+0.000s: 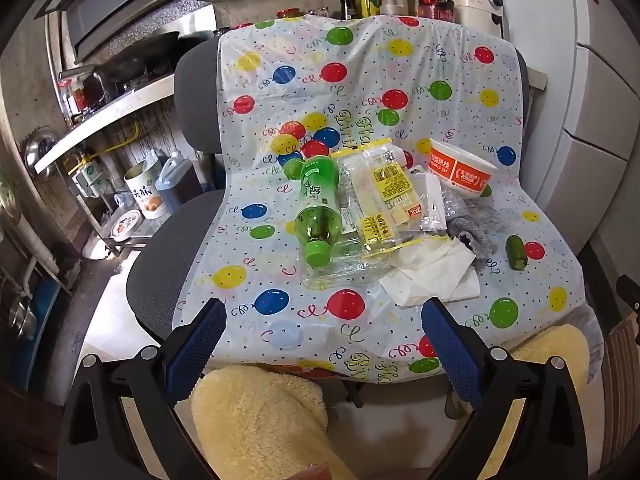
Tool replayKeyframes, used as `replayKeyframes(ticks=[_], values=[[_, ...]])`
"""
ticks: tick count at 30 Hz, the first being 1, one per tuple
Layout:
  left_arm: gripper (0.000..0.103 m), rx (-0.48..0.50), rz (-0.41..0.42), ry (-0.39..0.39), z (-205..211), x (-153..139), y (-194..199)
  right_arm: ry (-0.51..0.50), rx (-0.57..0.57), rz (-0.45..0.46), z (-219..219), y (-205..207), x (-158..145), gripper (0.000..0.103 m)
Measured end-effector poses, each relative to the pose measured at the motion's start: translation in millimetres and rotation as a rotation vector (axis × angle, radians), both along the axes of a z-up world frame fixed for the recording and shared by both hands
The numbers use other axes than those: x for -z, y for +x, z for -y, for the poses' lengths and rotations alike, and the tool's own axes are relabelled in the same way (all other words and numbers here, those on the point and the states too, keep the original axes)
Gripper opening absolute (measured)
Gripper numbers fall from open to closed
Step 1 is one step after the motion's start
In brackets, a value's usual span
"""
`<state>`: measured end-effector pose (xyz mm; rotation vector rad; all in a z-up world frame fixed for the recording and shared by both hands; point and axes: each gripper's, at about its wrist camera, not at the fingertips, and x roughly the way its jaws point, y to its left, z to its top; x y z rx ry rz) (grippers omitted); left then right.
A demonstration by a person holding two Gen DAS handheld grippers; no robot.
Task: Collect trash
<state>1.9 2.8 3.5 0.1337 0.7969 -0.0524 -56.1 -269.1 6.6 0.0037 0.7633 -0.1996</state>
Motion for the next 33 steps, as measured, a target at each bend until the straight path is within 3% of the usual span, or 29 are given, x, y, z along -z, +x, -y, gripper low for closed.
replayKeyframes(ticks=[33], values=[[0.097, -0.011, 0.008, 0.002, -2.4, -5.5, -4.0, 0.005, 0.002, -0.005, -0.8, -5.3, 3.4, 0.097]])
